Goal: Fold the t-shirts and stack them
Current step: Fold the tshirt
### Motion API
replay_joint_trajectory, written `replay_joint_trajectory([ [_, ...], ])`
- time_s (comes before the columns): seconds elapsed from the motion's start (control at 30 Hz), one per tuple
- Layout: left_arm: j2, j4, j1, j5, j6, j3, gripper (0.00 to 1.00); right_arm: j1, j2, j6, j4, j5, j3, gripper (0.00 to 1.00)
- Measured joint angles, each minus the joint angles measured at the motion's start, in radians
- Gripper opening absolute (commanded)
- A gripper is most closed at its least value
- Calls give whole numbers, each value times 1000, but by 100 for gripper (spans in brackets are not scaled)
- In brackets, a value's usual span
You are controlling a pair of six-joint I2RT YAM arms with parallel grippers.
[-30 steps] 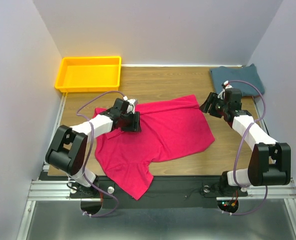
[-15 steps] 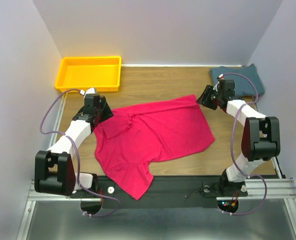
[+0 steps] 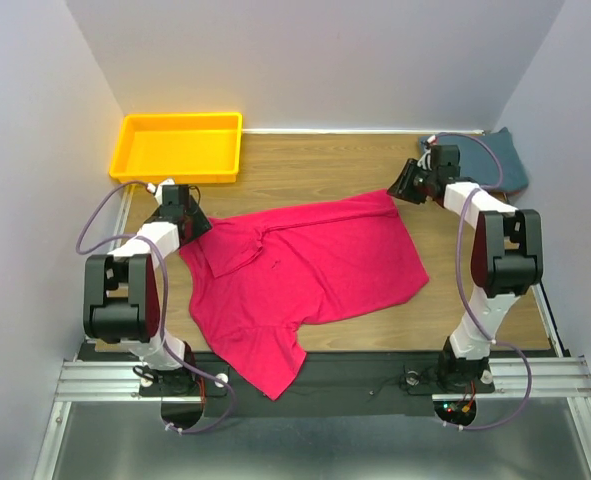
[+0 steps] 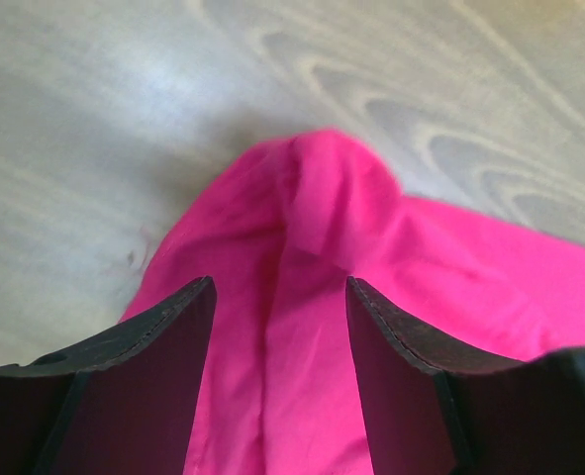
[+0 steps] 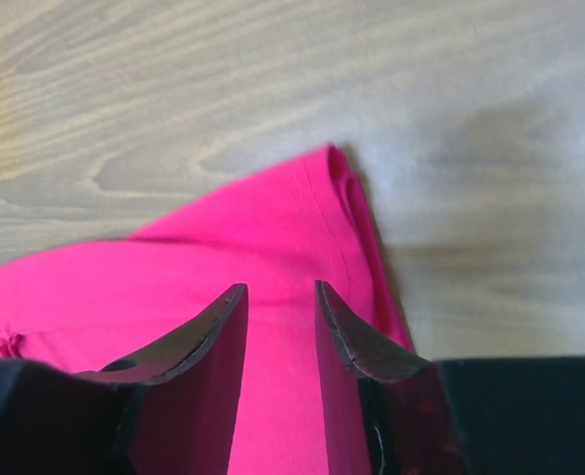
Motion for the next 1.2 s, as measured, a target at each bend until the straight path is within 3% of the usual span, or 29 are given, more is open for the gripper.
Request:
replay_joint_trajectory([
  [0.33,67,32,0,37,23,53,53,30,172,-9,4,-60,164,28],
  [0.57,114,35,0,29,31,53,23,34,279,-3,15,-68,198,24],
  [0.67,127,35,5,30,33,53,17,26,279,16,20,-37,197,23],
  [1.0,193,50,33,91,33,113,17,-65,256,92,61,42,148,24],
  [1.13,236,54,29,134,37,164,29,-80,248,87,60,60,144,28],
  [1.2,242,50,30,145,44,183,45,-80,241,76,56,69,142,31],
])
